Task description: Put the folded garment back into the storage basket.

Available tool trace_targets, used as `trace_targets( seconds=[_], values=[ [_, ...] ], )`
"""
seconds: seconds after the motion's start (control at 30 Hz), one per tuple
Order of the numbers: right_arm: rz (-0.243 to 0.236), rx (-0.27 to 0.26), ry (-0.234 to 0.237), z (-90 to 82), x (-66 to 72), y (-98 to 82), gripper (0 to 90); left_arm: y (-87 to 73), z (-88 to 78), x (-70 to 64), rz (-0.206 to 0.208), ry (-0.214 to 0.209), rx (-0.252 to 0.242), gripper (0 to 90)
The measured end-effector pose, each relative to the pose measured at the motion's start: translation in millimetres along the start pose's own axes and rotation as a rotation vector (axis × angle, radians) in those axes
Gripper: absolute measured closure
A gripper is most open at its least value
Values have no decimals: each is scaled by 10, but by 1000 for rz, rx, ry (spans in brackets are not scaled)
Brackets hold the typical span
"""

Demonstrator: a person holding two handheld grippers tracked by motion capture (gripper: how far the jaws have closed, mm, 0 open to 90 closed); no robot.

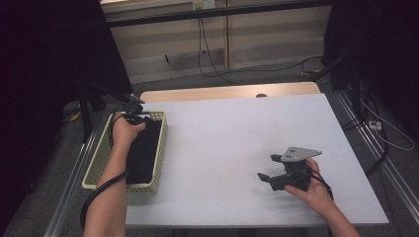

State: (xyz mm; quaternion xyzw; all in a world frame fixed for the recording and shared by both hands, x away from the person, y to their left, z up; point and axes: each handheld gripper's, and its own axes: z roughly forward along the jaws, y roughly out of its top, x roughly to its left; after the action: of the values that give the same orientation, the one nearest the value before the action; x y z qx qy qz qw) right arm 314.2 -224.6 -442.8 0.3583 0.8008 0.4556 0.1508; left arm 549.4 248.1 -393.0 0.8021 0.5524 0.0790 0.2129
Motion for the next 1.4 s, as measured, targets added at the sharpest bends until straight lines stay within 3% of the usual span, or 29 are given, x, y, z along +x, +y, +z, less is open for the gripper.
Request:
trace_targets(
  seconds=[0.07, 0.17, 0.3, 0.37, 0.53, 0.6, 0.7, 0.77, 0.97, 1.17, 1.4],
  values=[
    [-1, 1, 2, 4, 1, 0, 171, 42, 44, -73, 13, -4, -12, 900],
    [-5, 4, 2, 14, 9, 3, 170, 47, 161, -138, 30, -16, 10, 900],
    [-11, 4, 6, 13, 27, 0, 171, -26, 276, -121, 14, -22, 15, 893],
    [-4, 6, 3, 7, 22, -10, 171, -44, 254, -96, 20, -16, 5, 837],
    [0, -2, 2, -5, 21, 0, 170, -81, 22, -25, 0, 0, 7, 589],
    [-8, -2, 3, -10, 40, 12, 170, -106, -103, 4, -13, -23, 7, 529],
    [-15, -5, 1, -18, 57, 24, 170, -147, -263, -4, 14, -11, 19, 421],
    [-15, -3, 2, -30, 61, 31, 169, -170, -363, -31, 21, -24, 10, 375],
    [-14, -9, 2, -80, 82, 37, 168, -240, -603, -152, 73, -60, -23, 347],
    [-16, -12, 2, -160, 113, 13, 168, -369, -701, -238, 103, -76, -35, 337],
    [-13, -17, -5, -225, 123, -17, 168, -625, -639, -120, 88, -74, -2, 380]
  ],
)
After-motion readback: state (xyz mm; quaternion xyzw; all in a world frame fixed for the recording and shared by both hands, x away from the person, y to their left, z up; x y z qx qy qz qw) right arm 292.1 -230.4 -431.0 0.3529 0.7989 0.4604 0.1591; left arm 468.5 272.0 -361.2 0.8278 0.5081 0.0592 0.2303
